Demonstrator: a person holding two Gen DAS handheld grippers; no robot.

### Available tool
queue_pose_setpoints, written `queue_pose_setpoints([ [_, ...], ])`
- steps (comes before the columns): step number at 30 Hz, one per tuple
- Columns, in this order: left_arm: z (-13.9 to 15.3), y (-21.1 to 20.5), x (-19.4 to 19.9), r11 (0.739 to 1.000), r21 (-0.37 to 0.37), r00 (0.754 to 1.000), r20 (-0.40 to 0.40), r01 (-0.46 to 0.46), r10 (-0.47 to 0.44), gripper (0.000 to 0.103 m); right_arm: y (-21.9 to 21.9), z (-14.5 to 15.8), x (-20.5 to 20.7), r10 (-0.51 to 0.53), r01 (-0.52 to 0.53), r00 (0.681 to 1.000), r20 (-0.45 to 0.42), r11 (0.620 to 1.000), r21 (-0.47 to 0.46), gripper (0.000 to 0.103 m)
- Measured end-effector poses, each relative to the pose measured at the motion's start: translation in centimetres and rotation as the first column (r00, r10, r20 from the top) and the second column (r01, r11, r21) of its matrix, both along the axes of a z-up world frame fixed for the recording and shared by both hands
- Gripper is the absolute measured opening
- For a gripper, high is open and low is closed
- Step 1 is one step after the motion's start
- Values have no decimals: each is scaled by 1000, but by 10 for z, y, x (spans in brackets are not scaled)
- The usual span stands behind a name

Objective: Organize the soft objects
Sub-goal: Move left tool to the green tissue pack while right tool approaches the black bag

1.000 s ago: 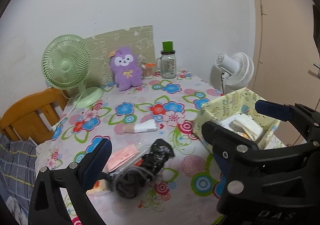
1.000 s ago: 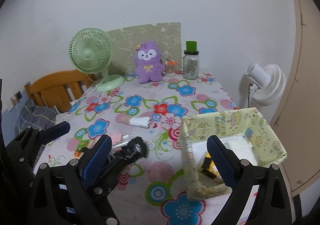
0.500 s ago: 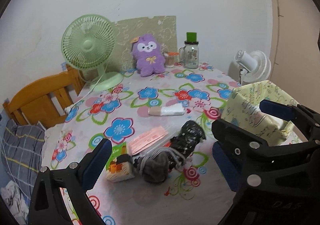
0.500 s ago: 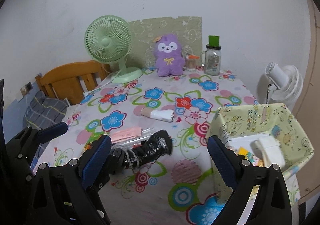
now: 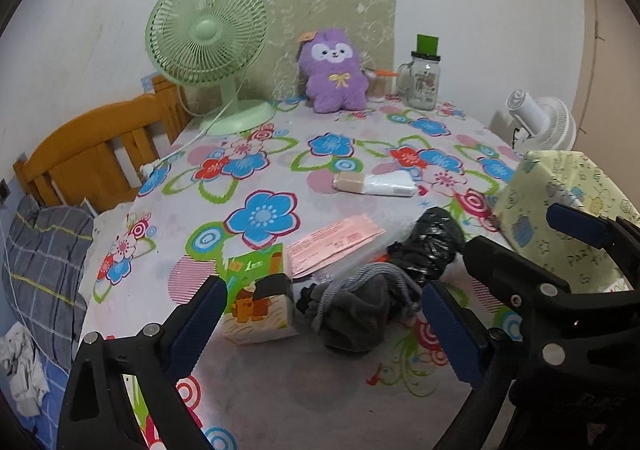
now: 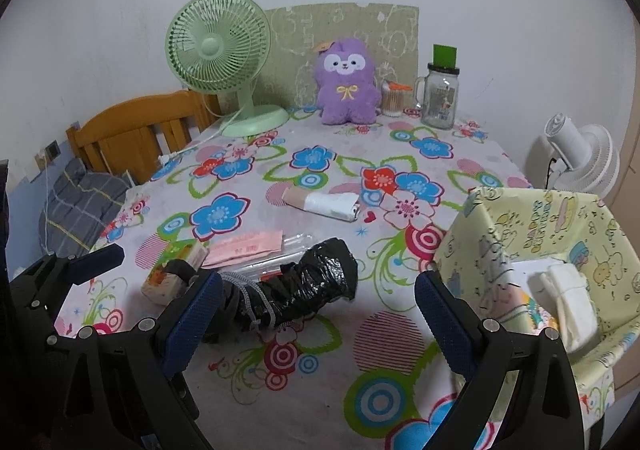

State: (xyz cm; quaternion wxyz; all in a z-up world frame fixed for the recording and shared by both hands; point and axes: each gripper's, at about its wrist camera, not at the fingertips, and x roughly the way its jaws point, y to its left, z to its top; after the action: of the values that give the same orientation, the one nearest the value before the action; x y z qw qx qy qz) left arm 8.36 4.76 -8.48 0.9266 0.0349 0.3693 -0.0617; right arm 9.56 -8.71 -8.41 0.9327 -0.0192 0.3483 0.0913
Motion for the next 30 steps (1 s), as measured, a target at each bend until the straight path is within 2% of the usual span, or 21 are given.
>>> queue_pose_setpoints([
  [8,-13,13,15,999,11,999,-26,-41,41,96,5,-14,20,-2,2,999,-41,1000,-8,98],
  [13,-20,26,27,994,20,994,-42,-104,105,91,9,-19,30,-3,3,998,-57,1000,5,98],
  [25,-32,36,48,992,15,990,-62,-123,123,85,16,-35,56,-10,12,993,-114,1000,17,94],
  [30,-37,39,55,989,37,987,-67,-141,144,84,19,-44,65,-16,18,990,-144,1000,14,90],
])
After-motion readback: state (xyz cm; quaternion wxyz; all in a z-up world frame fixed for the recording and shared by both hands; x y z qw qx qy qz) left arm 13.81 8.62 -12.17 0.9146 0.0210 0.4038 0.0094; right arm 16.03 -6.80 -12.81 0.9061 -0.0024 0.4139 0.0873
